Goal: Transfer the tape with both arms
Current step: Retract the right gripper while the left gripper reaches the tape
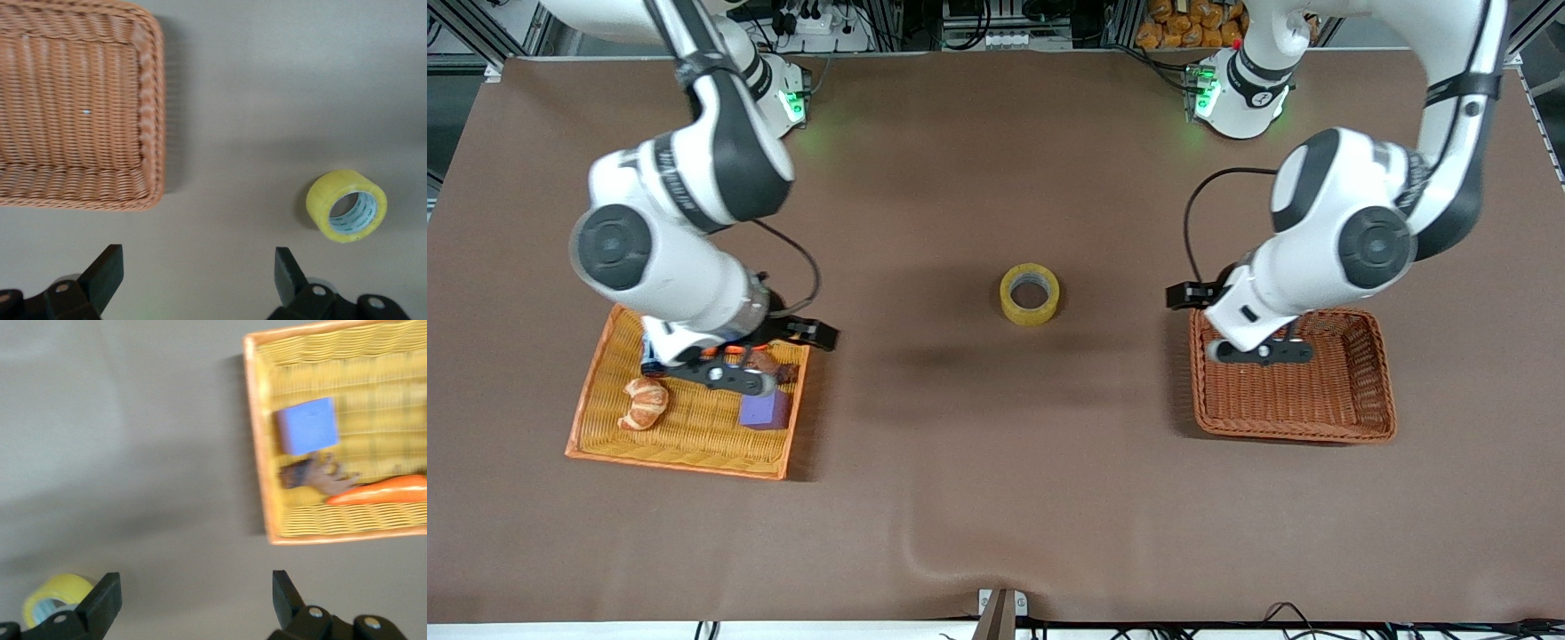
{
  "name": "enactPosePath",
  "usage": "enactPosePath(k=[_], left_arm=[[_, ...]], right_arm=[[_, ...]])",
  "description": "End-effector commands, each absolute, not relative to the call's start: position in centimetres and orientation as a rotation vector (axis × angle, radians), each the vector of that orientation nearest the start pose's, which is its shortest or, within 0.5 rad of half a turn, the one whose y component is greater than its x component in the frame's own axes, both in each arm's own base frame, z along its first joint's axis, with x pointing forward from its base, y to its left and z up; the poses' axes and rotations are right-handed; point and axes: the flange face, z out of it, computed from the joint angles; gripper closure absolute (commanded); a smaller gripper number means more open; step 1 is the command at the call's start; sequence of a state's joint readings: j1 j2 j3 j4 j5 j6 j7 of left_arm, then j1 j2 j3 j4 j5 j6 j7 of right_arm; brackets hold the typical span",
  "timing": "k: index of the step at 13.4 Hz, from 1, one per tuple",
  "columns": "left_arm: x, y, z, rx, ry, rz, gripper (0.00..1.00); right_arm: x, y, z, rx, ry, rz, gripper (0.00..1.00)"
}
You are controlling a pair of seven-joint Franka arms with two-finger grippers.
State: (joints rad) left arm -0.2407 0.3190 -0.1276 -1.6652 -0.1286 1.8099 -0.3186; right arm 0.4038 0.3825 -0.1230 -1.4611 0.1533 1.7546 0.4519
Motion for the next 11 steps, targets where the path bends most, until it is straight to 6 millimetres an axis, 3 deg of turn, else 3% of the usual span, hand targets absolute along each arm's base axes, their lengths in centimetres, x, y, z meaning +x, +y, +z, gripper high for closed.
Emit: enactPosePath(k=[1, 4, 6, 9, 11], left_arm=[[57.2, -26.6, 39.1, -3.221, 0.027, 0.321, 0.00], [56.0, -29.6, 35.5, -3.205, 0.023, 0.340, 0.00], [55.3, -31.6, 33.3, -3.196, 0.064, 0.359, 0.00], [53.9, -34.6, 31.3, -3.184, 0.129, 0.374, 0.00], [52.7, -37.0, 29.6, -3.180, 0.178, 0.373, 0.00]], right_arm=[[62.8, 14.8, 48.3, -3.061, 0.164, 0.194, 0.00], [62.9, 6.5, 52.0, -3.120, -0.001, 0.104, 0.00], [63.0, 2.2, 54.4, -3.141, -0.075, 0.085, 0.00], [61.2, -1.7, 57.0, -3.118, 0.007, 0.184, 0.00], [59.9, -2.4, 58.9, -3.118, 0.019, 0.155, 0.00]])
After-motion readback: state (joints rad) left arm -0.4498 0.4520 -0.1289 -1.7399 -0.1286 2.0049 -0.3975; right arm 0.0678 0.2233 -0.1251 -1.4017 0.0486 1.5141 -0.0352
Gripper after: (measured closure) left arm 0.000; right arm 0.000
